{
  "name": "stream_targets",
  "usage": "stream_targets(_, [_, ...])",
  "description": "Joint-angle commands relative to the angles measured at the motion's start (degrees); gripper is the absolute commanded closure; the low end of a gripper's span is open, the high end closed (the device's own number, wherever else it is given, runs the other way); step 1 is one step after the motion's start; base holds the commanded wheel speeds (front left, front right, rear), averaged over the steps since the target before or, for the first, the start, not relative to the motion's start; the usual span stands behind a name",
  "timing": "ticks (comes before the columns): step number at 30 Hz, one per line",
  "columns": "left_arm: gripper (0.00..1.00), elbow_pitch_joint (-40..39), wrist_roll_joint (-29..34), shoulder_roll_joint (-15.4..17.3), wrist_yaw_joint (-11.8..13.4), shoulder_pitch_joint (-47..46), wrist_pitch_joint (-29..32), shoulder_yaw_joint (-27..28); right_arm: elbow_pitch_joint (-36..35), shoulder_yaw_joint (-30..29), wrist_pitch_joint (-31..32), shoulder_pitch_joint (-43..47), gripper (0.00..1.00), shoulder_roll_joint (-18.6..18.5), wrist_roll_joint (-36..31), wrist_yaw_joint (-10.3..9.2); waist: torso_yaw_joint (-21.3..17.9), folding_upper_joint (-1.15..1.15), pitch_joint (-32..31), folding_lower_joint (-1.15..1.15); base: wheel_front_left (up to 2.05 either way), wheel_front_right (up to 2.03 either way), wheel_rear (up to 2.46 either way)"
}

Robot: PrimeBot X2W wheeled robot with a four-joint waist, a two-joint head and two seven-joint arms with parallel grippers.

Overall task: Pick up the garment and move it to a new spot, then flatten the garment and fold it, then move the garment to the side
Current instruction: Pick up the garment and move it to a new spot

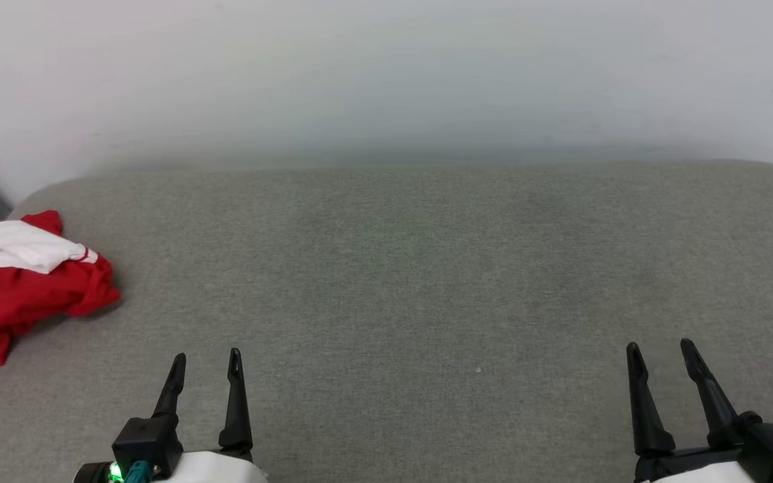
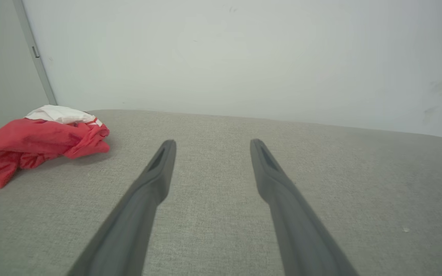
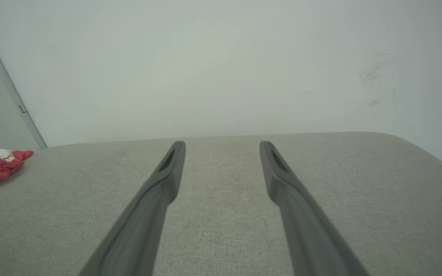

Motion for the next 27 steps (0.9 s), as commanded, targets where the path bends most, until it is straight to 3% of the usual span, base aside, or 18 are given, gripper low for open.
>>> stream_targets(1, [0.0, 0.04, 0.15, 0.01, 0.03, -0.18, -0.16, 0.29, -0.07, 0.2, -0.12, 0.77, 0.0, 0.03, -0.28, -0.02, 0.6, 0.0, 0.01, 0.0, 0.0, 0.0, 0.0])
stream_targets(27, [0.0, -0.2, 0.57, 0.0, 0.36, 1.09, -0.16, 3.87, -1.04, 2.51, -0.12, 2.15, 0.0, 0.03, -1.99, -0.02, 20.44, 0.0, -0.76, 0.0, 0.0, 0.0, 0.0])
